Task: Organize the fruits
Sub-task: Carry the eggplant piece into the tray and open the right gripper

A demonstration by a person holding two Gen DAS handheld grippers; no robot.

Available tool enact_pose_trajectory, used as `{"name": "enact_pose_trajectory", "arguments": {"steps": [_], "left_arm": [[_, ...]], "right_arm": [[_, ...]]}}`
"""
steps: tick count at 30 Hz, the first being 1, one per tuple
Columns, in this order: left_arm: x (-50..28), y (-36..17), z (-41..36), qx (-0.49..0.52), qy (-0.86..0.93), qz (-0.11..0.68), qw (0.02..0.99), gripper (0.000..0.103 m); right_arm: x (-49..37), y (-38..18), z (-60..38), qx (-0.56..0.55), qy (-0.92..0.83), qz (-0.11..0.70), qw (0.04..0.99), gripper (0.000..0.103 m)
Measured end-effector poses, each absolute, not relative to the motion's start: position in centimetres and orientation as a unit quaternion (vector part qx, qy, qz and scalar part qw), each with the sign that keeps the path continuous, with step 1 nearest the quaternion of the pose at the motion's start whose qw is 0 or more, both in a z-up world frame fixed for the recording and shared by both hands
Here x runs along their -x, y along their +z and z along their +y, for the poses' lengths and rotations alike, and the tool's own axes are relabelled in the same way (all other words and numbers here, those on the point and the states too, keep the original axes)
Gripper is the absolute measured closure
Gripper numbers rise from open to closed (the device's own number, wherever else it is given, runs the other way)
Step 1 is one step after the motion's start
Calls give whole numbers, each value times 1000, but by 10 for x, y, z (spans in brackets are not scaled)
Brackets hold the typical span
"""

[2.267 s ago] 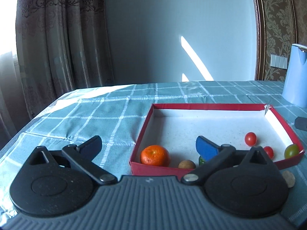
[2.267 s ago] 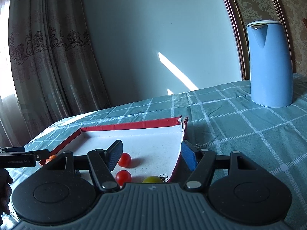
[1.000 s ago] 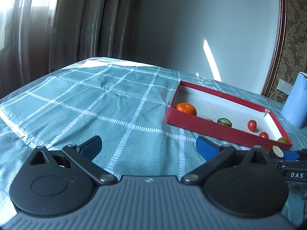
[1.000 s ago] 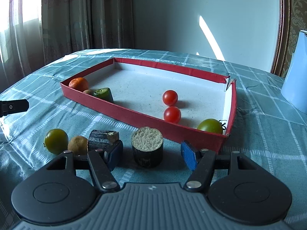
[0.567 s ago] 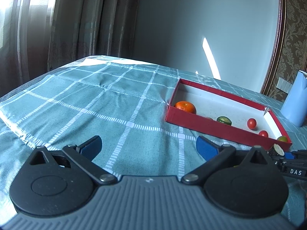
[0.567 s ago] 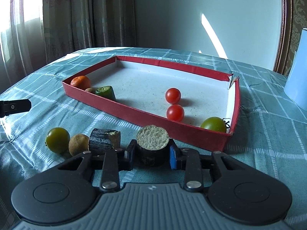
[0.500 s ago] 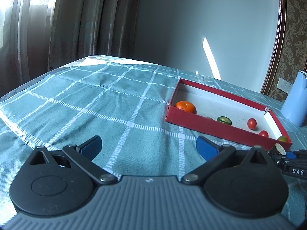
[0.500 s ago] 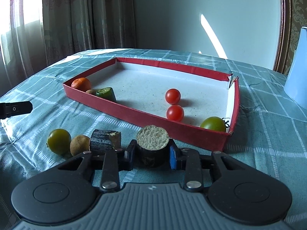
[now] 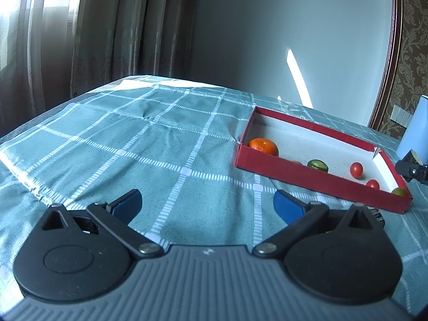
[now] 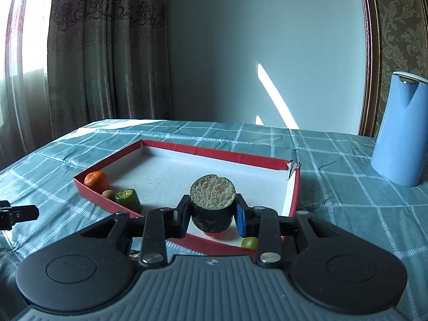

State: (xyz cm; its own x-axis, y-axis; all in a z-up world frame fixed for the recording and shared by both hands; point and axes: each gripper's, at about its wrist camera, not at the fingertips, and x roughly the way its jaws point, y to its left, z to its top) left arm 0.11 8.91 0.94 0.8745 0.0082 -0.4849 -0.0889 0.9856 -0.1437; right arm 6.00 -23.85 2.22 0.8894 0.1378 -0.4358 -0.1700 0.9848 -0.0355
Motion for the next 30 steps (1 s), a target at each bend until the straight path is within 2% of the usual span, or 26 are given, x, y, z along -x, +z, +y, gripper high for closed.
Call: {"name": "enact_pose_trajectory", "arguments": {"steps": [18,20,30], "left_arm": [[-7,6,88,75,28,266,961,0],[-7,6,88,74,28,266,961,0],[-8,5,88,77,23,268,960,0]], "right_arm": [[-112,-1,-258,30,27,255,966,69],[-112,-1,-260,28,25,251,967,62],[-79,10,-278,-3,32,217,976,52]]}}
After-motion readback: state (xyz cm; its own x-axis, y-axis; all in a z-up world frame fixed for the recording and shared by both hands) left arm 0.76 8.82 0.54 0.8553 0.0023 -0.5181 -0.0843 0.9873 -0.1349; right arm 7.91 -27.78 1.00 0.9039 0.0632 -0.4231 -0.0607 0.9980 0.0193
